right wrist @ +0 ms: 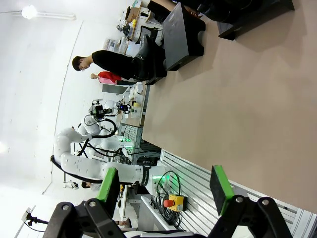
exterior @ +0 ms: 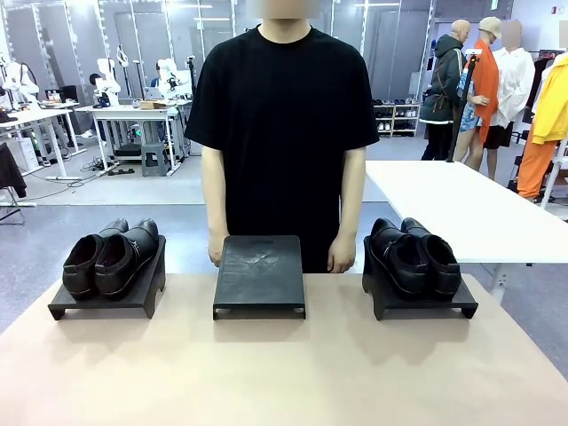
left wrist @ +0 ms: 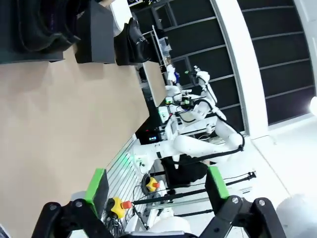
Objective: Place the shoes on the stand as instructed by the person.
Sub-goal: Pick up another pair of Shoes and place it on the Shoes Stand indicated by the person.
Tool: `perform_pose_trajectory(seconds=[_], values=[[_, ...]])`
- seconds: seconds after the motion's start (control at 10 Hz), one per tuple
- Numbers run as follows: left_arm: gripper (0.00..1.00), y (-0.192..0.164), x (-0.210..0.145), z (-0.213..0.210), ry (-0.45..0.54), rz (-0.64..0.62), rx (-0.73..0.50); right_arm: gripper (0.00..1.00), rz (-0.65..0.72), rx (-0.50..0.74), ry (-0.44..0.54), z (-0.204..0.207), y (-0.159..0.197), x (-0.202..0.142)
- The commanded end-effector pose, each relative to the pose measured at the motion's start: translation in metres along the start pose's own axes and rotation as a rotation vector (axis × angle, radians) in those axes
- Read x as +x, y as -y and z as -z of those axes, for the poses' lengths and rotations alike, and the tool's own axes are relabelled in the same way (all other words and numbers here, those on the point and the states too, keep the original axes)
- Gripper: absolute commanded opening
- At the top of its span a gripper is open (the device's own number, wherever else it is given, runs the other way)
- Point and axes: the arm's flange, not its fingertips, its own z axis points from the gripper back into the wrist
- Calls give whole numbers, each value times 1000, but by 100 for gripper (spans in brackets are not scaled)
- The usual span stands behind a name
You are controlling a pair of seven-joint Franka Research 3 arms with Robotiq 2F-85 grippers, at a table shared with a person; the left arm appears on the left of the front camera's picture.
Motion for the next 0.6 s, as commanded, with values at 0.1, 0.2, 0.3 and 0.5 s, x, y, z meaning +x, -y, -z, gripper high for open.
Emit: perform_pose_trajectory(seconds=[0.1,0.2,0.3,0.5], values=[[100,-16,33,-28,-18,-25,-37,93,-21,13,13,-2,-1,1],[100,-17,44,-29,-19,-47,-25,93,-21,13,13,-2,-1,1],[100,-32,16,10,-12,-33,-30,93,-21,13,13,-2,-1,1],[100,-32,16,10,-12,-33,-30,93,-21,13,13,-2,-1,1]])
